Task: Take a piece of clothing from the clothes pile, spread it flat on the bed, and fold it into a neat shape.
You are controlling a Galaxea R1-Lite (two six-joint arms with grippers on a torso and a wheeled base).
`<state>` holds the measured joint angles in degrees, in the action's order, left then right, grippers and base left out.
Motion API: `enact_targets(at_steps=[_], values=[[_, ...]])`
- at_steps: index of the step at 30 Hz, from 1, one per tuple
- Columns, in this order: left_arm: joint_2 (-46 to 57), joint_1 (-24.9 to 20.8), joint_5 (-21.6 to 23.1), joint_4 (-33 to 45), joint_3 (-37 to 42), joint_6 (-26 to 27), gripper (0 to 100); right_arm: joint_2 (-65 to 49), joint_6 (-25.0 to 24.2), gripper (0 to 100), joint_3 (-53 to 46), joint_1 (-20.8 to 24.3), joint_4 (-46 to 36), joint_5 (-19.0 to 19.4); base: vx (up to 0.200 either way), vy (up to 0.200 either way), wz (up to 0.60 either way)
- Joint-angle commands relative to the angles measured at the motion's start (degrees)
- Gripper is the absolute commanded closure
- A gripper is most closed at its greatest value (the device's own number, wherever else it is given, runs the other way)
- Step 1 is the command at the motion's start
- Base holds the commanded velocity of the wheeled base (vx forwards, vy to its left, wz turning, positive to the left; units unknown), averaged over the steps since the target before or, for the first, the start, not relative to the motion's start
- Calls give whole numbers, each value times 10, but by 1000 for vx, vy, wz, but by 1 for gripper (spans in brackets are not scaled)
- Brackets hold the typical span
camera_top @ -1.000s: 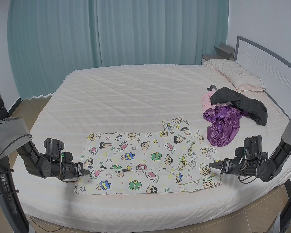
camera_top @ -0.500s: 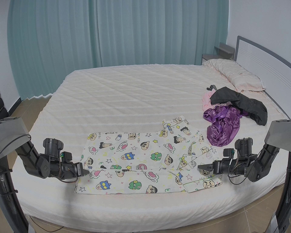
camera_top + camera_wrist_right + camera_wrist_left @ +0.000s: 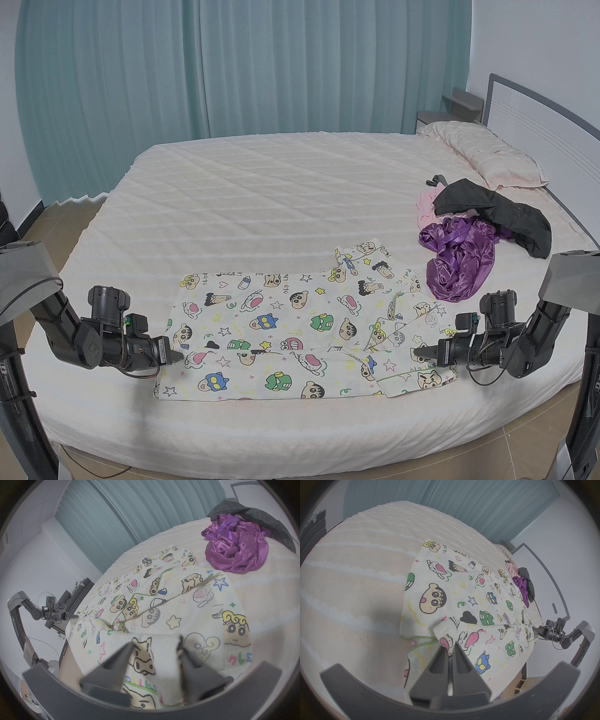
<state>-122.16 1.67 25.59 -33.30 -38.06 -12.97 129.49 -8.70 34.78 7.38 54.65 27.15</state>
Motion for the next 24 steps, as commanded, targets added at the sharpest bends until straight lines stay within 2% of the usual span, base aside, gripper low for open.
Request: enact_targets(at_steps=[1, 6, 7, 10, 21, 23, 24], values=[[10, -1, -1, 0, 5, 1, 100, 2, -1, 100, -5, -1, 11, 1, 0, 0, 0], [22, -4, -11, 0, 14, 1, 100, 2, -6, 100, -7, -2, 48, 2, 0, 0, 0], [23, -4, -32, -3, 17, 2, 100, 0, -7, 100, -8, -2, 55, 2, 0, 0, 0], [25, -4, -55, -3, 17, 2, 100, -8, -8, 100, -2, -2, 56, -1, 0, 0, 0], [11, -5, -57, -4, 7, -1, 100, -8, -10, 100, 27, 3, 56, -20, 0, 0, 0], [6, -5, -56, -4, 3, -2, 100, -6, -18, 100, 34, 4, 56, -27, 0, 0, 0], [-3, -5, -56, -4, -3, -4, 100, -6, -46, 100, 43, 7, 56, -35, 0, 0, 0]])
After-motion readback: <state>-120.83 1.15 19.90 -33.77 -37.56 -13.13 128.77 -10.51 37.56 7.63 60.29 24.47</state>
